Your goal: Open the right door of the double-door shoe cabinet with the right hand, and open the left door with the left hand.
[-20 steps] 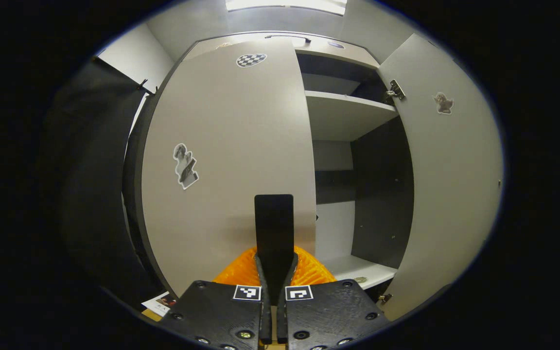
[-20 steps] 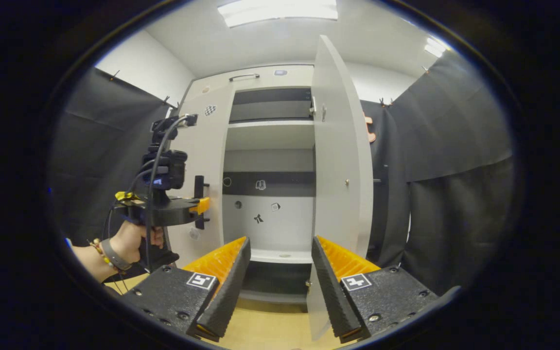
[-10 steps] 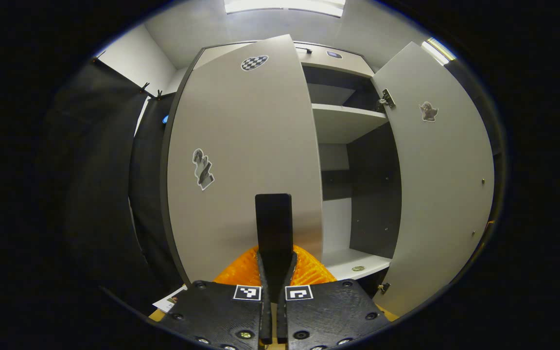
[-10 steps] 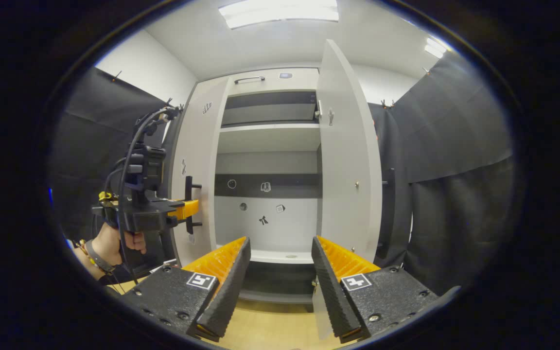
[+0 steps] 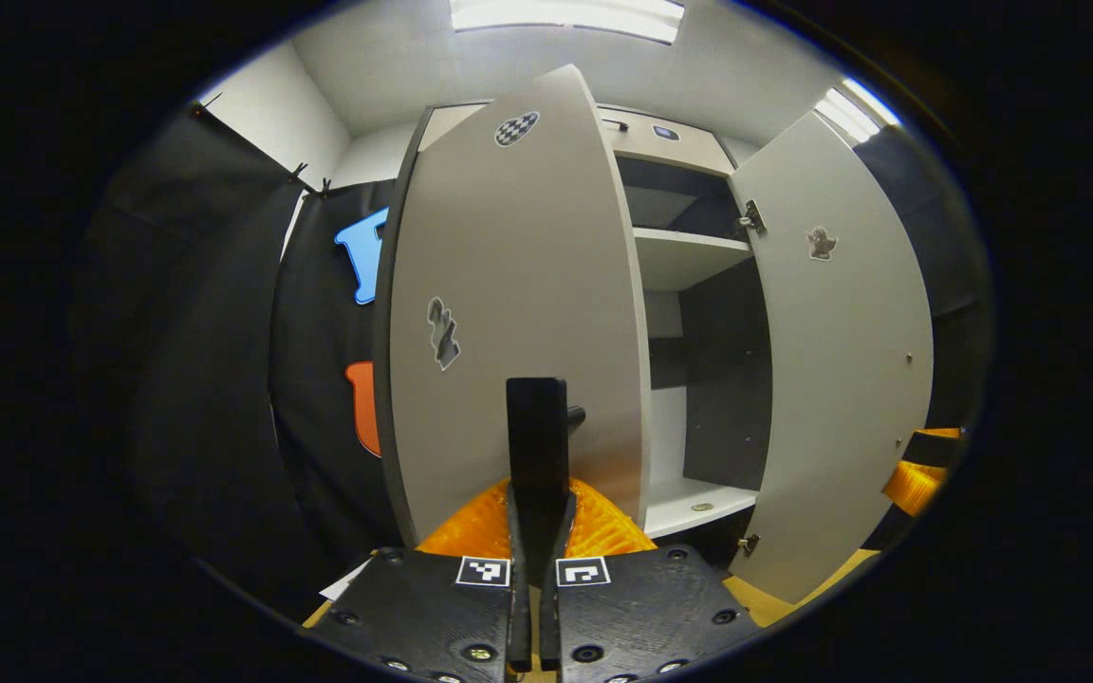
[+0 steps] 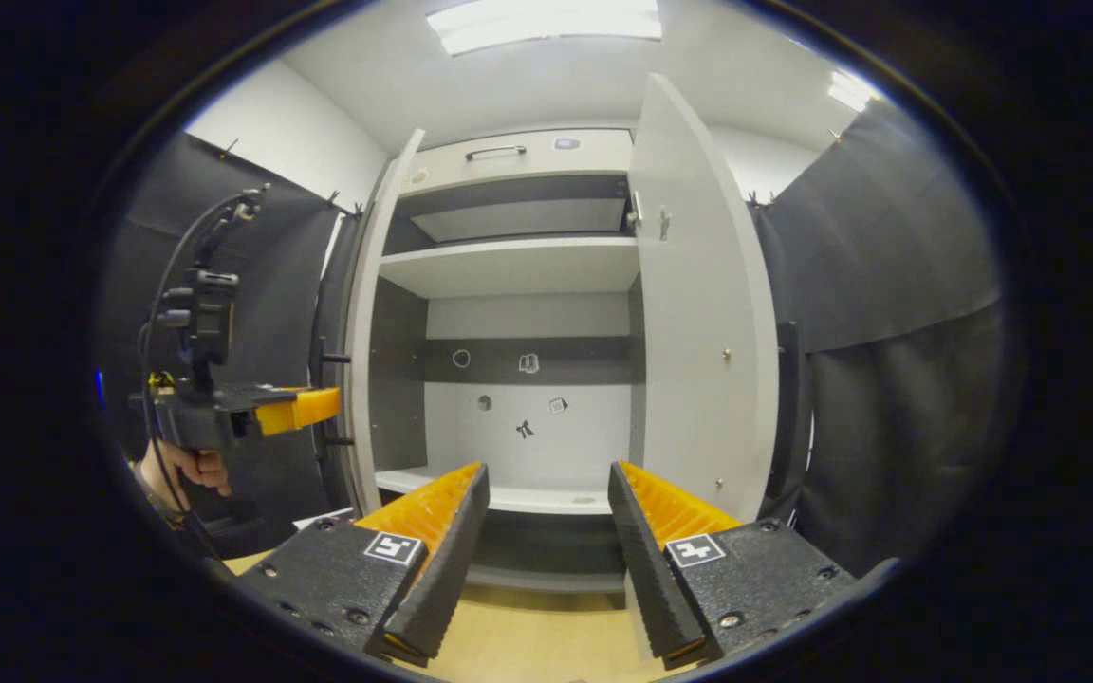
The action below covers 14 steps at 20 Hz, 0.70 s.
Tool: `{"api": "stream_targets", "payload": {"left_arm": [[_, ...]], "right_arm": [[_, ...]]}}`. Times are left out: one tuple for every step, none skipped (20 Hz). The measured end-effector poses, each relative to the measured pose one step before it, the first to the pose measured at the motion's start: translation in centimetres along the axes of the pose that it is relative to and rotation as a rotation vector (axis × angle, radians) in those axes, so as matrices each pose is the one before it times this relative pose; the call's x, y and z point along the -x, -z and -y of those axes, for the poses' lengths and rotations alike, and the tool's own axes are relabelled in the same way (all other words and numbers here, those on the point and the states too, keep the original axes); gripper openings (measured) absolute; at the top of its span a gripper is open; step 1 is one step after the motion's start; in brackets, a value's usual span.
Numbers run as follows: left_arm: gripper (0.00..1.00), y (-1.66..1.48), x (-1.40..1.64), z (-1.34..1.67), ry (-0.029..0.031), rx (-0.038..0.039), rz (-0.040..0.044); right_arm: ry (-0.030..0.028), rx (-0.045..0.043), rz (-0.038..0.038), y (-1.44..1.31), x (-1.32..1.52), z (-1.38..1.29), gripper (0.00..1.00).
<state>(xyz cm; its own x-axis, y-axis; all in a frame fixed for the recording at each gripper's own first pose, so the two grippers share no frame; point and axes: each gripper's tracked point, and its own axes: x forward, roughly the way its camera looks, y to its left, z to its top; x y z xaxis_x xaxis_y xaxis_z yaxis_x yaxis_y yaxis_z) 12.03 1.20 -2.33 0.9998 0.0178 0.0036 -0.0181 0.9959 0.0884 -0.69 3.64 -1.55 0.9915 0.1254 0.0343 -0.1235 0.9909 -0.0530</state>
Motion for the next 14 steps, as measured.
{"api": "stream_targets", "payload": {"left_arm": [[0.03,0.011,0.338,-0.412,-0.00459,-0.00626,0.00042],[0.03,0.018,0.226,-0.326,-0.00046,0.00028,-0.00091],[0.03,0.037,0.187,-0.163,0.00959,0.00046,-0.00400],[0.03,-0.003,0.265,-0.126,0.01006,0.01312,-0.00228],[0.03,0.042,0.230,-0.043,0.00746,0.01777,0.00393],[0.03,-0.114,0.182,-0.160,0.00514,0.00360,0.00246],[0.03,-0.038,0.205,-0.296,-0.00258,-0.00498,0.00463],[0.03,0.045,0.175,-0.451,-0.00697,-0.00848,0.00130],[0.03,-0.007,0.240,-0.438,-0.01055,-0.00729,0.00383],[0.03,0.001,0.145,-0.501,-0.01274,-0.00448,0.00518],[0.03,-0.066,0.261,-0.571,-0.01364,-0.00711,0.00466],[0.02,0.057,0.258,-0.777,-0.01731,-0.00434,0.00074],[0.02,0.118,0.340,-0.813,-0.01931,-0.00003,-0.00196],[0.02,0.120,0.251,-0.828,-0.02140,-0.00046,-0.00140]], "right_arm": [[-0.00258,-0.00009,-0.00052,0.040,-0.161,-0.299,0.79],[-0.00409,-0.00186,-0.00074,-0.007,-0.240,-0.341,0.80],[-0.00354,-0.00226,0.00127,-0.005,-0.059,-0.308,0.80],[-0.00239,-0.00046,0.00208,-0.091,-0.146,-0.314,0.80],[-0.00042,0.00265,0.00095,-0.019,-0.032,-0.172,0.80],[0.00166,0.00200,0.00410,-0.070,-0.054,-0.049,0.82],[0.00295,0.00042,0.00274,-0.073,-0.001,-0.037,0.82],[0.00358,0.00031,-0.00025,0.039,-0.032,0.008,0.80],[0.00486,0.00187,-0.00093,0.039,0.049,0.024,0.80],[0.00665,0.00073,0.00066,0.024,-0.008,0.146,0.80],[0.00508,-0.00276,0.00205,-0.068,0.016,0.108,0.82],[0.00331,-0.00348,0.00026,0.076,-0.057,0.029,0.80],[0.00243,-0.00310,-0.00310,0.064,-0.003,0.017,0.79],[0.00081,-0.00192,-0.00162,0.076,-0.073,0.002,0.79]]}}
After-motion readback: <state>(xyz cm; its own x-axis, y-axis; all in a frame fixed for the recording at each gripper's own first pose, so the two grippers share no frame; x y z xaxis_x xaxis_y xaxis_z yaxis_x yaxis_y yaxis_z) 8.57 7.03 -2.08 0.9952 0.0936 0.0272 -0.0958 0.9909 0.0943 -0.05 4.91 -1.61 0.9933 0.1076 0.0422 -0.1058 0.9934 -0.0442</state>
